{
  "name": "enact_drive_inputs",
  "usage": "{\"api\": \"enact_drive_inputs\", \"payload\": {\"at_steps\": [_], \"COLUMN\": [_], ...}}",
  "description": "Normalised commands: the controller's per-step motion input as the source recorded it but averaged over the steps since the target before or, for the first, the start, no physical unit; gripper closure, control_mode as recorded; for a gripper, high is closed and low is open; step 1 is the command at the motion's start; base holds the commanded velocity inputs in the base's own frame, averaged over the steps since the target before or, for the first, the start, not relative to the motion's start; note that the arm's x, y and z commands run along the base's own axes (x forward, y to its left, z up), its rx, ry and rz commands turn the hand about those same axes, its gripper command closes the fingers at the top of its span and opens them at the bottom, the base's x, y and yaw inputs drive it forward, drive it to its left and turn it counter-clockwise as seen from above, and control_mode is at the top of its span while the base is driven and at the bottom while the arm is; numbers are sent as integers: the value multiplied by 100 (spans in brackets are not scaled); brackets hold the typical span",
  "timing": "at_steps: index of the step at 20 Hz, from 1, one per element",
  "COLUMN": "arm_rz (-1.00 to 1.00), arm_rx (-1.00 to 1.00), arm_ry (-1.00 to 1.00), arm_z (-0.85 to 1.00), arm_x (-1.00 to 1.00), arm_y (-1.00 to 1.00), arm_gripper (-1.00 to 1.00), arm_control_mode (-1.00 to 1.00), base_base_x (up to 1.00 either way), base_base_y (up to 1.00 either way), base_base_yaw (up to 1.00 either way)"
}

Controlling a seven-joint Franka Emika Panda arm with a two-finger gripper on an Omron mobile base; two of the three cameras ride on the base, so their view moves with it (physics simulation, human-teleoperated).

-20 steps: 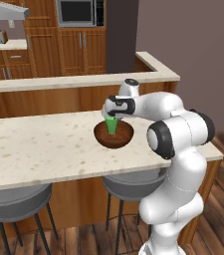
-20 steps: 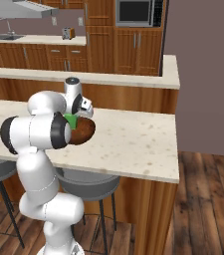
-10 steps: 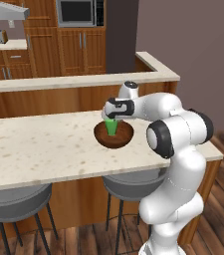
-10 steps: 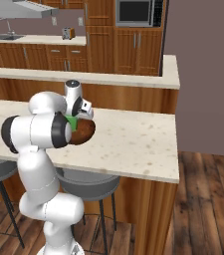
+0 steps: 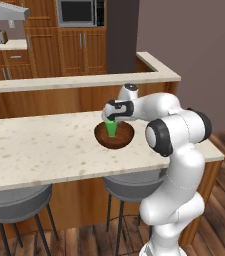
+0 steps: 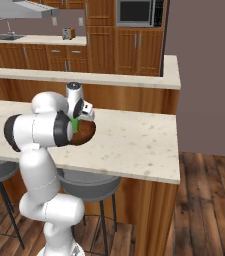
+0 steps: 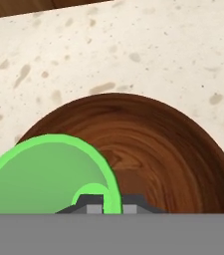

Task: Place the cup inside the bowl on the dining table and move the bowl to any counter.

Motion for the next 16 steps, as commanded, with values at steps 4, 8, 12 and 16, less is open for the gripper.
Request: {"api": "enact_drive_inputs", "payload": {"at_steps": [4,8,12,16], "arm_rz": [0,0,0,0], "arm_rx": [0,0,0,0], "arm_ry": [0,0,0,0], "arm_z": [-13,-6,-7,-6], "arm_x": [23,17,11,2], "arm_y": [0,0,0,0], "arm_gripper": [100,100,100,100], "arm_control_mode": [-100,-100,-100,-100], "base_base_x": [0,0,0,0], "base_base_y": [0,0,0,0], "base_base_yaw": [0,0,0,0]}}
